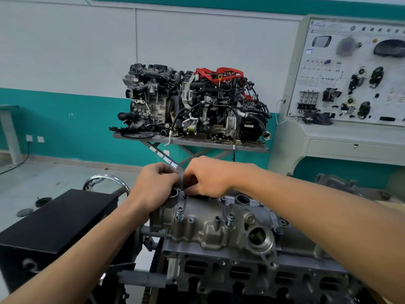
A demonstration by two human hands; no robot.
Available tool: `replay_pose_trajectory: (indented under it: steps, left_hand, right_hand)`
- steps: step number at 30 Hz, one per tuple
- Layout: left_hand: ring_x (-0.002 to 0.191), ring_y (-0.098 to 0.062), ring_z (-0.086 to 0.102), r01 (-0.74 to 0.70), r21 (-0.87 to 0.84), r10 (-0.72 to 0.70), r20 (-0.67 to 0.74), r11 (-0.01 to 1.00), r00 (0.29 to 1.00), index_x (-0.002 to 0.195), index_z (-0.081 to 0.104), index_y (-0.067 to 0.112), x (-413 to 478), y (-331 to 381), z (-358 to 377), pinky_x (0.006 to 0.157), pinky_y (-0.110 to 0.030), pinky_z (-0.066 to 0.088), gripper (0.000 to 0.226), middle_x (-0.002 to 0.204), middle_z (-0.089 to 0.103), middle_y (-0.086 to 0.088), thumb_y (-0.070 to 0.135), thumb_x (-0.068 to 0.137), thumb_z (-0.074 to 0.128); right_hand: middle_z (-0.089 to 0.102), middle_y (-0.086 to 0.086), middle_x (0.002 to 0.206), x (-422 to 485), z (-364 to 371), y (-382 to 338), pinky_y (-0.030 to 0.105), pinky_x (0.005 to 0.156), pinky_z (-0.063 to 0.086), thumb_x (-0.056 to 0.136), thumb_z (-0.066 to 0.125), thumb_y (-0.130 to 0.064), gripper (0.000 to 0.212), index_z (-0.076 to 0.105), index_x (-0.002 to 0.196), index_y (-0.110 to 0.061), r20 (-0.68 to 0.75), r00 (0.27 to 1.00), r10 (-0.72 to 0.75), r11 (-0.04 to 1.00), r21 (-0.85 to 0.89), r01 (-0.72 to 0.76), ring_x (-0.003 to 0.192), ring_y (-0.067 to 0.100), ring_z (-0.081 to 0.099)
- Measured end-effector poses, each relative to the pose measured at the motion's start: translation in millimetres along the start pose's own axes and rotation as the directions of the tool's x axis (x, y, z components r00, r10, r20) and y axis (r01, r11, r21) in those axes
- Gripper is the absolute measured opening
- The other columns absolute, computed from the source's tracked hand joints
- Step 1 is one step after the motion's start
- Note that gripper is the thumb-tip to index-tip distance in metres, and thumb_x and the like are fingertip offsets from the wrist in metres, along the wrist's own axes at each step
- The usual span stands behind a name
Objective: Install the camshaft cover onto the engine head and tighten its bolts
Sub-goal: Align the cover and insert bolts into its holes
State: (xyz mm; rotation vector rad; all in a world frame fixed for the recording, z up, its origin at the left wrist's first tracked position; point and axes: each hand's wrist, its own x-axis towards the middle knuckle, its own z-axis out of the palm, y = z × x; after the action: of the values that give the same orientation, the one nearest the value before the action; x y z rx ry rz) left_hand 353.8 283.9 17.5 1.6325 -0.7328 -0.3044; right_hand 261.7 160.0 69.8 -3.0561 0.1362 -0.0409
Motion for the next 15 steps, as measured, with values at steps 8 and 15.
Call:
replay_pose_trajectory:
  steps: [8,15]
  left_hand:
    - [0.059,-0.022,0.062,0.065,-0.191,-0.071,-0.025,0.979,0.997,0.088,0.068,0.004,-1.5,-6.1,1.6,0.045,-0.026,0.051,0.007,0.077,0.068,-0.017,0.0,0.088,0.062]
    - [0.057,-0.019,0.063,0.057,-0.196,-0.067,-0.049,0.979,0.997,0.084,0.068,0.007,-2.6,-6.6,1.7,0.05,-0.028,0.051,0.009,0.073,0.069,-0.012,0.001,0.088,0.063]
  right_hand:
    - [0.059,-0.003,0.073,6.2,-6.0,-12.8,0.031,0.059,0.046,0.093,0.061,-0.026,0.018,0.053,0.078,-0.029,0.064,0.996,-0.058,0.958,-0.276,0.074,0.069,0.019,0.056]
    - [0.048,-0.005,0.071,19.2,-2.2,-16.1,0.028,0.049,0.029,0.098,0.047,-0.035,0.031,0.044,0.068,-0.027,0.02,0.999,0.037,0.909,-0.416,-0.026,0.061,0.013,0.046]
